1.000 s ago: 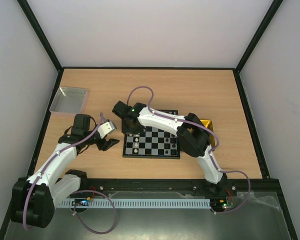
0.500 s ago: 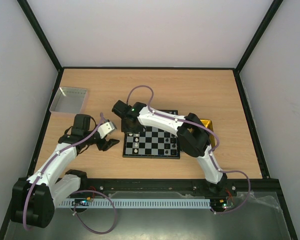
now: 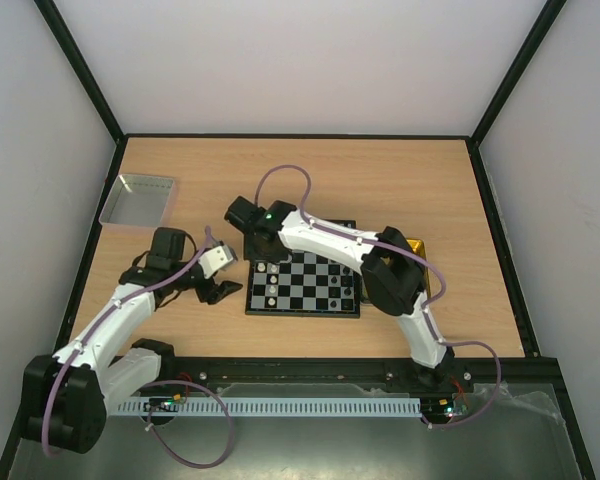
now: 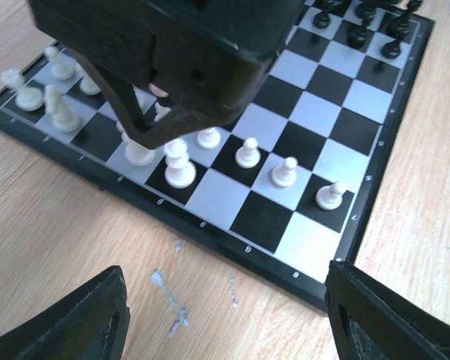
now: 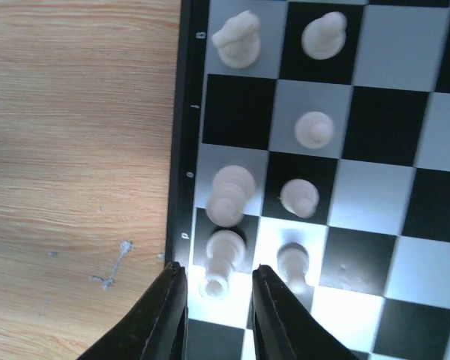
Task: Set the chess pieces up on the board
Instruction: Place the chess piece on the chessboard, then pick up the chess piece from the storage box.
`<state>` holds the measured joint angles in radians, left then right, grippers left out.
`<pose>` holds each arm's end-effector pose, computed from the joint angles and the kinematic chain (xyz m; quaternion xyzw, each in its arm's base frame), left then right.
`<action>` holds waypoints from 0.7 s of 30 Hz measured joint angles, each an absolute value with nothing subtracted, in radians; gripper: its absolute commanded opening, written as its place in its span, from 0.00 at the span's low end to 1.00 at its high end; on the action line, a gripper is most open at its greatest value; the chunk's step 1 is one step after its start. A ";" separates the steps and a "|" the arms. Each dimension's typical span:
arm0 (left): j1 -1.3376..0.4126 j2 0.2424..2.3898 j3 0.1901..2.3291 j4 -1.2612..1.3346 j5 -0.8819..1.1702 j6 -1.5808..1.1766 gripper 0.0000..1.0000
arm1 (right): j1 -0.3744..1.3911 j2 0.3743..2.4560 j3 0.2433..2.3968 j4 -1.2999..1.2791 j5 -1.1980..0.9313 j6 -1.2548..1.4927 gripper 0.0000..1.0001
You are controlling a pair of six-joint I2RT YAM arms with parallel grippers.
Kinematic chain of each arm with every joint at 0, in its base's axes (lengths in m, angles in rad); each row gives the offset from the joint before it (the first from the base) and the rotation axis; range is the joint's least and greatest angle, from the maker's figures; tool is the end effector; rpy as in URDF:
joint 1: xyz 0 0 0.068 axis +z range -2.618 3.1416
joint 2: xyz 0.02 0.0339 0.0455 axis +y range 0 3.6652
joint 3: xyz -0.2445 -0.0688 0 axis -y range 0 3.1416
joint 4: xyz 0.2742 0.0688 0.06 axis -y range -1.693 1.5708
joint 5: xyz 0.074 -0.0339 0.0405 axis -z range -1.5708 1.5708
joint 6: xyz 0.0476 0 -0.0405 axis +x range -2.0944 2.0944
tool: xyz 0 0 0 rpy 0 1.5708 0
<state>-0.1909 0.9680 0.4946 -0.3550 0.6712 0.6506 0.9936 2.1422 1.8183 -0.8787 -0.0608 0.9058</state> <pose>0.2182 -0.0723 0.1613 0.4684 0.7544 -0.2208 0.4034 0.2568 0.3996 0.1754 -0.0487 0.9815 0.1662 0.0822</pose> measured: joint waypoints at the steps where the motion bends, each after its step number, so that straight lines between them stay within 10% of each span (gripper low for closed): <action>1: -0.204 0.974 0.501 -0.362 0.670 0.652 0.73 | 0.992 2.131 1.811 -0.878 -0.056 0.907 0.23; 21: -0.431 1.306 0.840 -0.388 0.729 0.639 0.70 | 0.711 1.528 1.261 -0.845 0.007 0.950 0.20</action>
